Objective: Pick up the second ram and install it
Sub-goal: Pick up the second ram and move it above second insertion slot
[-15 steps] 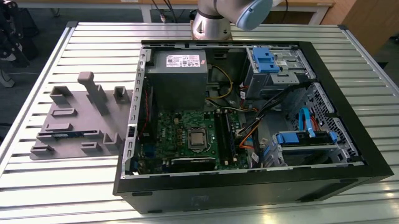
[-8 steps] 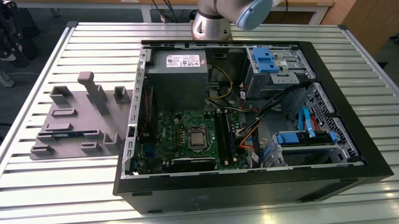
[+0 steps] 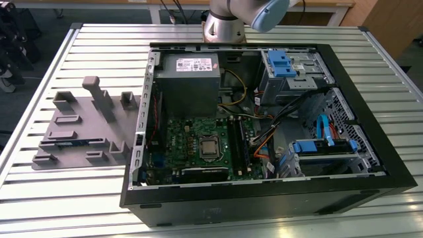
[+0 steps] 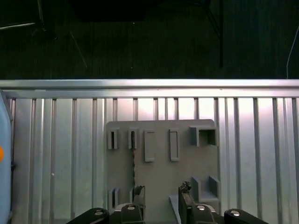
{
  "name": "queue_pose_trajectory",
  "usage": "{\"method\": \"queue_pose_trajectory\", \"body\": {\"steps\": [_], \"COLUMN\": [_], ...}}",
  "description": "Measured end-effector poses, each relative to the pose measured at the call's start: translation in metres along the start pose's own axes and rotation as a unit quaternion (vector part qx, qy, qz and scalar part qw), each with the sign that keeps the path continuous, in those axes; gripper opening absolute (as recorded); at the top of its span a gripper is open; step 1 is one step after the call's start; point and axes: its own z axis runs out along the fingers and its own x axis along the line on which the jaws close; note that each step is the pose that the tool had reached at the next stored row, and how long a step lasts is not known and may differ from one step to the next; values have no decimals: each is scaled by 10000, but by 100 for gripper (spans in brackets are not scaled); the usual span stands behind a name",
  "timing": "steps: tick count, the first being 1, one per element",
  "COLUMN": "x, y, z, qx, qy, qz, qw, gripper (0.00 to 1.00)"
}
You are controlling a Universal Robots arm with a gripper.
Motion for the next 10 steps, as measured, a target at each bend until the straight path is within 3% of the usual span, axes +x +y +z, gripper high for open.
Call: {"method": "queue_pose_trajectory", "body": {"steps": [1,10], "x": [7,24], "y": [-1,-5], "z": [18,117], "qx": [-1,-3], "qy": [-1,-2], "qz": [0,0], "qw": [10000,10000], "gripper": [42,42]}}
